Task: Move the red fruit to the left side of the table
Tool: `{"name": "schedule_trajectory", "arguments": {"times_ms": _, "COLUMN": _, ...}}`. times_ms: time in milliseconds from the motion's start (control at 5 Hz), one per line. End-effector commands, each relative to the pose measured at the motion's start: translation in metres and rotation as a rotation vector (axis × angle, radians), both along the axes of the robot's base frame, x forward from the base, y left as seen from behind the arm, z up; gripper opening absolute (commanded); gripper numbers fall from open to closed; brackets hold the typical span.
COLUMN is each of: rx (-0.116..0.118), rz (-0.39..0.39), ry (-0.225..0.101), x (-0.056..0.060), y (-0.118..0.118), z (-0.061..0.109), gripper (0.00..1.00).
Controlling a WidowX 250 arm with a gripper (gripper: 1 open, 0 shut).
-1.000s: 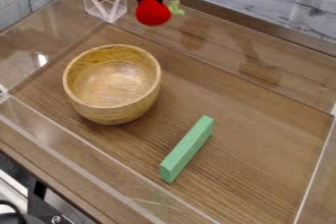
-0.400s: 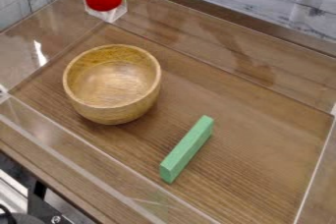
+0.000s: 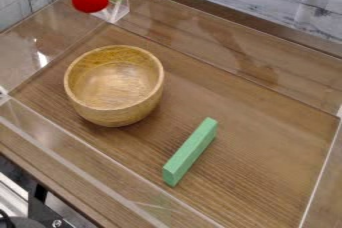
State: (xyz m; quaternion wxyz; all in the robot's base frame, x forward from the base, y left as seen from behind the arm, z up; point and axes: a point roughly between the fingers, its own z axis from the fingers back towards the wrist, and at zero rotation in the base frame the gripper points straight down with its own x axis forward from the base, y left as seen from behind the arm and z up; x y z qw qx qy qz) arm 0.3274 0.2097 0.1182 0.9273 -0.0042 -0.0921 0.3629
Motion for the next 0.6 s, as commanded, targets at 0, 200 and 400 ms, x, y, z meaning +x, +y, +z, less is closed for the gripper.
{"name": "schedule_trajectory", "arguments": {"times_ms": 0, "rx": 0.038, "rz": 0.147, "ry": -0.018, "x": -0.002, "y": 0.002, "z": 0.003, "gripper": 0.0}}
{"name": "schedule_trajectory", "arguments": {"times_ms": 200, "rx": 0.054, "rz": 0.271, "ry": 0.004, "x": -0.003, "y": 0.0, "z": -0.011, "gripper": 0.0}}
{"name": "schedule_trajectory", "arguments": {"times_ms": 400, "rx": 0.077, "rz": 0.307, "ry": 0.013, "x": 0.003, "y": 0.0, "z": -0.015, "gripper": 0.0}}
